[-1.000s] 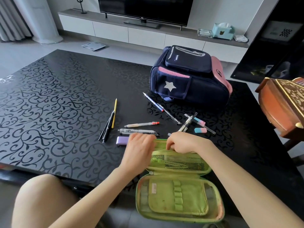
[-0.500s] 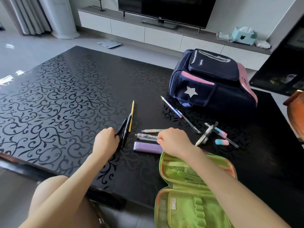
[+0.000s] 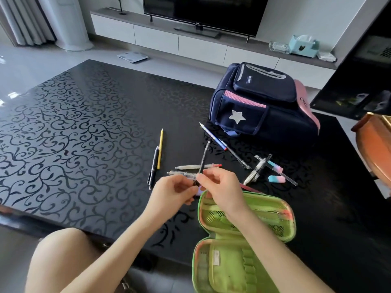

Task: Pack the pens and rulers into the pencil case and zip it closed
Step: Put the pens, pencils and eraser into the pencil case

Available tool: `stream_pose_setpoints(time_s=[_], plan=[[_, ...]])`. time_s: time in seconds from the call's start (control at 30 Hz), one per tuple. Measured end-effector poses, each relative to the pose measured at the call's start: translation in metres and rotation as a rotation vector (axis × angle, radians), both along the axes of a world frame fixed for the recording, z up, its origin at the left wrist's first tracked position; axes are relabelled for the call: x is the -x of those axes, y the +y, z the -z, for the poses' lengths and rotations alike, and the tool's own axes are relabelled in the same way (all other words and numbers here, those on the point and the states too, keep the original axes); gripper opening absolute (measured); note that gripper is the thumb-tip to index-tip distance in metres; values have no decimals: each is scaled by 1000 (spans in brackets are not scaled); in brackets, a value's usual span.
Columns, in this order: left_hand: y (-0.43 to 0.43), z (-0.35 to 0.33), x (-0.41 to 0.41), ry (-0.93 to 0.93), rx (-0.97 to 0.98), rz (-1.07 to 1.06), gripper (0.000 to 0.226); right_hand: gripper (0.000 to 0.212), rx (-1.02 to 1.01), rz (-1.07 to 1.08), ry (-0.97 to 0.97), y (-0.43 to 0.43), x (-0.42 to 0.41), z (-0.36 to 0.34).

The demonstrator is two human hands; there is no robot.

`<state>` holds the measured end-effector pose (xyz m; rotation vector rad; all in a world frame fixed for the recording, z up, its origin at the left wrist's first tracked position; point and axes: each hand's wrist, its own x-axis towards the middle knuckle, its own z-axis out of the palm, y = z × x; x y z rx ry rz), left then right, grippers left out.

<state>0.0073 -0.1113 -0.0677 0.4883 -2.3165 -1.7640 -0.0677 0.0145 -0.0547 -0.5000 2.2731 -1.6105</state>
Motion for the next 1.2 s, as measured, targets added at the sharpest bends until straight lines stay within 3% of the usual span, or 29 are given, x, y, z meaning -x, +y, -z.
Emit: stream_pose_setpoints(time_s=[0.1,0.2,0.27,0.33,0.43,0.5,0.63,0.73,0.87,1.0,1.2], plan=[[20,-3,4,-29,123,128,4,12,-7,20,-78,40,-2,-9],[42,-6,2,-35,127,237,23,8,28,-9,-141,73,-11,-19],[63,-11,-1,11,115,305,22,7,39,-16,-165,85,-24,-19],[87,-15,-6,53,37,303,8,8,34,-17,-181,96,-39,-13],[107,-8,-15,5,-90,235,21,9,-5,10,-178,110,-54,-1],[106,3,-20,1,62,195,15,8,-103,50,-91,126,-55,7],[78,27,-39,125,752,277,24,12,-361,162,203,165,-50,21],[66,37,-58,97,981,394,39,10,-475,170,317,182,-51,33],[69,42,-56,133,1048,441,53,7,-499,143,464,189,-53,47],[97,47,-45,183,1048,515,34,5,-534,108,557,186,-54,54],[113,41,-32,165,967,462,22,8,-573,47,488,185,-47,46]])
